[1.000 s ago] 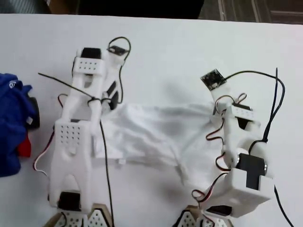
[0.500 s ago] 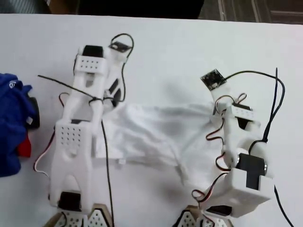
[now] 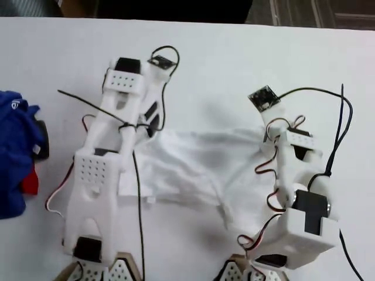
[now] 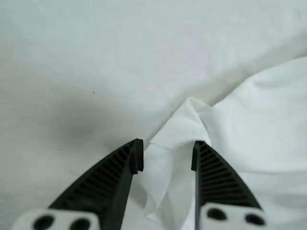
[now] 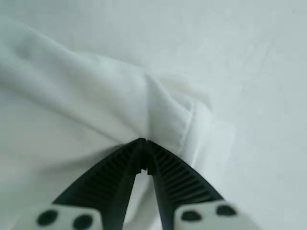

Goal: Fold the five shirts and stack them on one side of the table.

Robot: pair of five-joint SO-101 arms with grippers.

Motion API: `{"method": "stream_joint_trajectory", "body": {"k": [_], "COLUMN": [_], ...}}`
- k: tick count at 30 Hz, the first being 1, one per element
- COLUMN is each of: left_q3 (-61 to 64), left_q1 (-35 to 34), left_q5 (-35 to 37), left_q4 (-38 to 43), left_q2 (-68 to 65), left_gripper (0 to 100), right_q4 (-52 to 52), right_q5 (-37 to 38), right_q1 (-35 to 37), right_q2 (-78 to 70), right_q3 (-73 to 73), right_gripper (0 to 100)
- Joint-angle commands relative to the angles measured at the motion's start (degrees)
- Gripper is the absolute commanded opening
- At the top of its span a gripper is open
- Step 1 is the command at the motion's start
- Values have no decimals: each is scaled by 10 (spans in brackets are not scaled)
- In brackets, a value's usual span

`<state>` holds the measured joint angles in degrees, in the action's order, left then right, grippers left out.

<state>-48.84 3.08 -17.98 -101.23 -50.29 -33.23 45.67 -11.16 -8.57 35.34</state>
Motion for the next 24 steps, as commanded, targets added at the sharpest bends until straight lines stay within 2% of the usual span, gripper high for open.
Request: {"method": "stream_joint_trajectory", "body": {"k": [1,7,14,24], "left_q3": [-7,0,26,31], "left_q1": [-4,-1,-11,-59], "left_q5": [6,18,20,19], "left_q4": [-10,-10,-6,65], "left_q2": [65,98,50,25], "left_gripper": [192,194,192,194], "right_q4": [6,6,6,6], "right_q5": [-4,-4,-4,-4], "right_q1": [-9,-9,-9,-9], "right_q2": [-9,-9,-9,-9], "right_q3": [-11,-11,-11,-11], "right_gripper": [22,22,22,22]}}
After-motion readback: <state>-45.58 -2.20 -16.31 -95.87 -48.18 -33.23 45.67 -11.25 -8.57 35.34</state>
